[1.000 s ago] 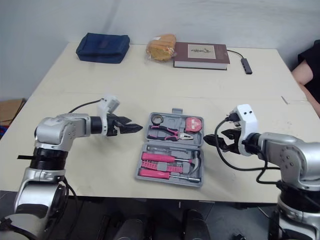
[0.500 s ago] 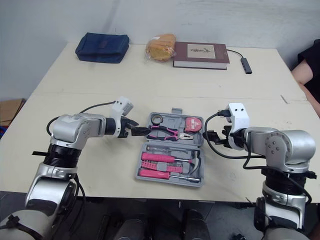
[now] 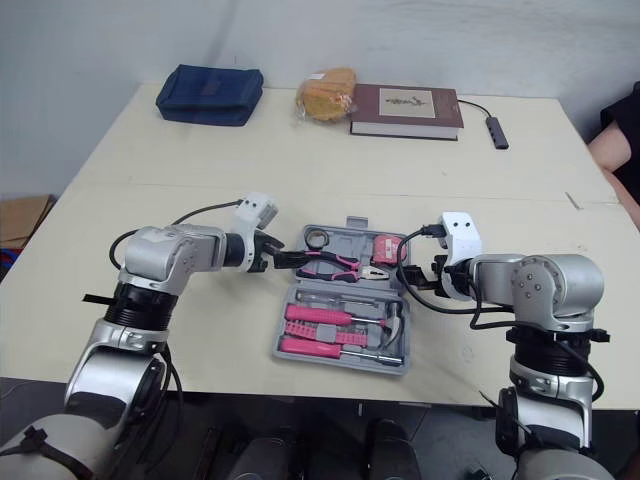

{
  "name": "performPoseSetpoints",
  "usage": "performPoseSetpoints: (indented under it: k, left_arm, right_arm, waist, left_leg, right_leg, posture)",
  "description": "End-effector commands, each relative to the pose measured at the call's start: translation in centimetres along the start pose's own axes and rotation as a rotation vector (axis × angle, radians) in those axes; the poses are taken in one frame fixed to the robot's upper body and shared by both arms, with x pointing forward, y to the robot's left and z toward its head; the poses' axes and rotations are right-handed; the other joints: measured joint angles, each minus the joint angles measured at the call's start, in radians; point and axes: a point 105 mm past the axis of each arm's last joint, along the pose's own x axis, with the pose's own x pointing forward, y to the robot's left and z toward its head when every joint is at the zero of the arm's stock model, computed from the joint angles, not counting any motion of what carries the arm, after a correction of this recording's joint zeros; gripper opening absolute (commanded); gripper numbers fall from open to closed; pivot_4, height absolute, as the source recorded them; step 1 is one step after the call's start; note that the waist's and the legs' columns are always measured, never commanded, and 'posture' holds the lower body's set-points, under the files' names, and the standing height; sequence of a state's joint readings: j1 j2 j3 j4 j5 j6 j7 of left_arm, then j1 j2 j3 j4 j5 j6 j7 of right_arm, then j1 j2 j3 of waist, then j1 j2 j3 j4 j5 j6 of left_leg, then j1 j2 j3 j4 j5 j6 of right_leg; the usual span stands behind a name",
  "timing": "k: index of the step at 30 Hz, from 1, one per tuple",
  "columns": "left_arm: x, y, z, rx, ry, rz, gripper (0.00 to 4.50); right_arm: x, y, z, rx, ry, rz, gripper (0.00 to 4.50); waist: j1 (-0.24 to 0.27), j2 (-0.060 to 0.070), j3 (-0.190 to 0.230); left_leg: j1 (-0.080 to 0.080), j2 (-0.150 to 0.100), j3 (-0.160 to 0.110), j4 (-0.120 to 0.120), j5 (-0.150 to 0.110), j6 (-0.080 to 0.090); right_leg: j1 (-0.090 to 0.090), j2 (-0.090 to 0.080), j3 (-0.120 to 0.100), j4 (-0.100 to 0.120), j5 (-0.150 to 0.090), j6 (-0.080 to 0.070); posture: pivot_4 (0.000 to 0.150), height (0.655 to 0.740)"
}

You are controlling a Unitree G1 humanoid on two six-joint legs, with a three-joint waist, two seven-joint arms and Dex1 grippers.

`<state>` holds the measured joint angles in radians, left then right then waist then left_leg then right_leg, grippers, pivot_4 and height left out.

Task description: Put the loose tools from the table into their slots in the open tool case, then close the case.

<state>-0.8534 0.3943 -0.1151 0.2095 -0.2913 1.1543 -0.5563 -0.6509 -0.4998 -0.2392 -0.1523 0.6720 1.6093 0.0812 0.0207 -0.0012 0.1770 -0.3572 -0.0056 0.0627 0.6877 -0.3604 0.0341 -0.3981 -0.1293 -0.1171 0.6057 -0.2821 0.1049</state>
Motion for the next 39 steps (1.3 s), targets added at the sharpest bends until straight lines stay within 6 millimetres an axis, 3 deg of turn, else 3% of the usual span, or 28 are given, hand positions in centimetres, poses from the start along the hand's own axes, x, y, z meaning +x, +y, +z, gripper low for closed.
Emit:
performPoseSetpoints:
  k: [1,9,17,20,27,28,35,37,39]
  left_arm:
    - [0.0,-0.3,0.4,-0.011,-0.005,-0.007,4.43]
    - [0.3,0.2,-0.5,0.021,0.032,0.033,4.43]
    - [0.9,-0.4,-1.5,0.109,0.079,0.05,0.93]
    - [1.0,-1.2,-1.6,0.072,0.068,0.007,0.01]
    - [0.8,-0.9,-0.7,-0.006,-0.005,0.013,0.0]
    - [0.7,-0.8,-0.5,-0.018,-0.017,0.017,0.0]
    - [0.6,-0.6,1.6,0.023,-0.193,0.035,0.0]
    - [0.4,-0.8,2.4,0.034,-0.267,0.019,0.0]
    - [-0.2,-1.1,3.6,0.078,-0.389,-0.015,0.0]
  right_arm:
    - [-0.1,0.3,0.1,-0.01,-0.001,0.007,4.49]
    - [0.2,0.4,-0.2,-0.002,0.009,0.002,4.49]
    - [0.6,0.9,-0.4,0.0,0.013,0.004,4.5]
    - [0.8,1.2,-0.5,0.016,0.012,0.018,3.62]
    - [0.7,1.5,0.1,0.065,-0.034,0.031,0.22]
    - [0.6,1.5,0.2,0.069,-0.041,0.031,0.02]
    - [-0.7,2.2,2.0,0.071,-0.153,0.046,0.02]
    - [-1.3,2.6,2.8,0.026,-0.208,0.043,0.02]
    - [-2.1,2.9,3.5,-0.124,-0.297,0.011,0.02]
  waist:
    - [0.0,0.0,0.0]
    - [0.0,0.0,0.0]
    - [-0.006,0.0,0.0]
    - [-0.016,0.0,0.0]
    - [-0.021,0.0,0.0]
    - [-0.019,0.0,0.0]
    - [-0.02,0.0,0.0]
    - [-0.019,0.001,0.0]
    - [-0.018,0.001,0.0]
  left_leg:
    - [0.0,0.0,0.0,0.0,0.0,0.0]
    - [0.0,0.0,0.0,0.0,0.0,0.0]
    - [0.001,0.0,0.0,0.0,0.0,0.0]
    - [0.003,0.001,0.001,-0.003,0.001,-0.002]
    - [0.004,0.001,0.001,-0.003,0.002,-0.002]
    - [0.004,0.0,0.001,-0.003,0.002,-0.002]
    - [0.002,0.0,0.0,-0.003,0.002,-0.001]
    - [0.001,0.0,0.0,-0.004,0.002,-0.001]
    - [-0.002,0.0,0.001,-0.004,0.002,-0.001]
  right_leg:
    - [0.0,0.0,0.0,0.0,0.0,0.0]
    - [0.0,0.0,0.0,0.0,0.0,0.0]
    - [0.0,0.0,0.001,0.0,0.0,0.0]
    - [0.001,0.0,0.002,0.0,0.0,0.0]
    - [0.001,-0.001,0.002,0.001,0.0,0.0]
    - [0.001,-0.001,0.002,0.001,0.0,0.0]
    - [0.0,-0.002,0.002,0.001,0.0,0.0]
    - [-0.001,-0.002,0.002,0.001,0.0,0.0]
    - [-0.005,-0.001,0.002,0.001,0.0,0.0]
  posture:
    - [0.15,0.74]
    - [0.15,0.74]
    - [0.15,0.74]
    - [0.15,0.74]
    - [0.15,0.74]
    - [0.15,0.74]
    - [0.15,0.74]
    - [0.15,0.74]
    - [0.15,0.74]
